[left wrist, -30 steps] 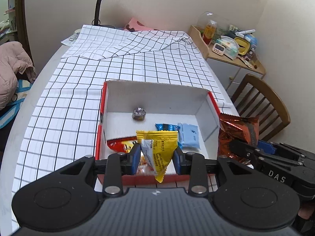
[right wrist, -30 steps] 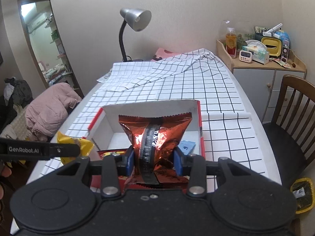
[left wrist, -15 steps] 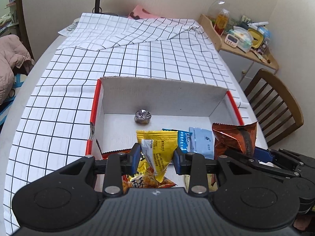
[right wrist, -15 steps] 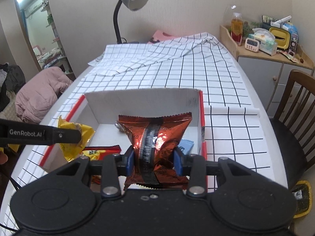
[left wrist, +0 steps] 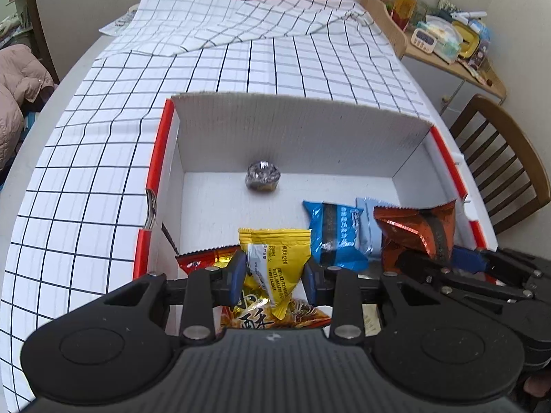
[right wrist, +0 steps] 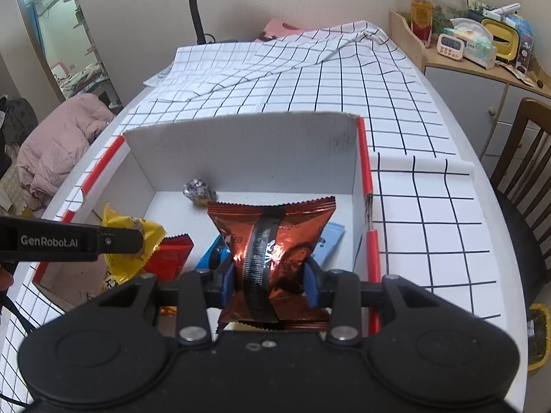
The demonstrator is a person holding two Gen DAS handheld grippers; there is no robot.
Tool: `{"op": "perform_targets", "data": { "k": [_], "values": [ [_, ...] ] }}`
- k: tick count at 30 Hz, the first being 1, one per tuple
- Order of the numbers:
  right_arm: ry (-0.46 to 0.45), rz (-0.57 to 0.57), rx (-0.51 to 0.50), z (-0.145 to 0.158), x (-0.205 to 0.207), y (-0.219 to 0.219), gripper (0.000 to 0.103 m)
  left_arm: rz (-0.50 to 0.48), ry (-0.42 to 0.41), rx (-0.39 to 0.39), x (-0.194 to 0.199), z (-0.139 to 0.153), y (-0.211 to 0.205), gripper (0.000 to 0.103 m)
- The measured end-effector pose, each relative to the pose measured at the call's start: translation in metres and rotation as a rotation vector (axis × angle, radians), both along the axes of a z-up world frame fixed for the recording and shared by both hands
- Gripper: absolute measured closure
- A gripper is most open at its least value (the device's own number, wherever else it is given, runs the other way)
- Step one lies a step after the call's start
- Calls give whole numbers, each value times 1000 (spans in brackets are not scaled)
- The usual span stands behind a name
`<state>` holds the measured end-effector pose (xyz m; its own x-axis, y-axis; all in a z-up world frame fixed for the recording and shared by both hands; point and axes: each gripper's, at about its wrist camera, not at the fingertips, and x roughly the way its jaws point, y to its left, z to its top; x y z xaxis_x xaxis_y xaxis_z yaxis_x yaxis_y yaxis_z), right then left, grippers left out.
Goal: Organize snacks
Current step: 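Open both grippers to drop the snacks into the red box, then move both grippers back to the remaining snacks beside the box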
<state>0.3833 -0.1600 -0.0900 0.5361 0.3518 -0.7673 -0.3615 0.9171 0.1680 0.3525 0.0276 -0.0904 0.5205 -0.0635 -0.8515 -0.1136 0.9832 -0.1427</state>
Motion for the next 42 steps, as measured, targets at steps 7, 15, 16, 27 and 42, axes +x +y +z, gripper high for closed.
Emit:
{"op": "perform_targets", "data": {
  "k": [7, 15, 16, 27, 42],
  "values": [
    [1, 5, -15, 0, 2, 2, 64, -3, 4, 3, -2, -7, 2, 69],
    [4, 6, -8, 1, 2, -1, 62, 1, -20, -1, -8, 0, 3, 63],
    [0, 3, -7, 2, 1, -2, 62, 1, -27, -2, -9, 2, 4, 59],
    [-61, 26, 26, 29, -26, -13, 50, -13, -123, -9, -44, 34, 7, 43],
    [-116, 60, 119, 66, -96, -24, 7, -72, -256, 8, -134, 71, 6, 30]
  ]
}}
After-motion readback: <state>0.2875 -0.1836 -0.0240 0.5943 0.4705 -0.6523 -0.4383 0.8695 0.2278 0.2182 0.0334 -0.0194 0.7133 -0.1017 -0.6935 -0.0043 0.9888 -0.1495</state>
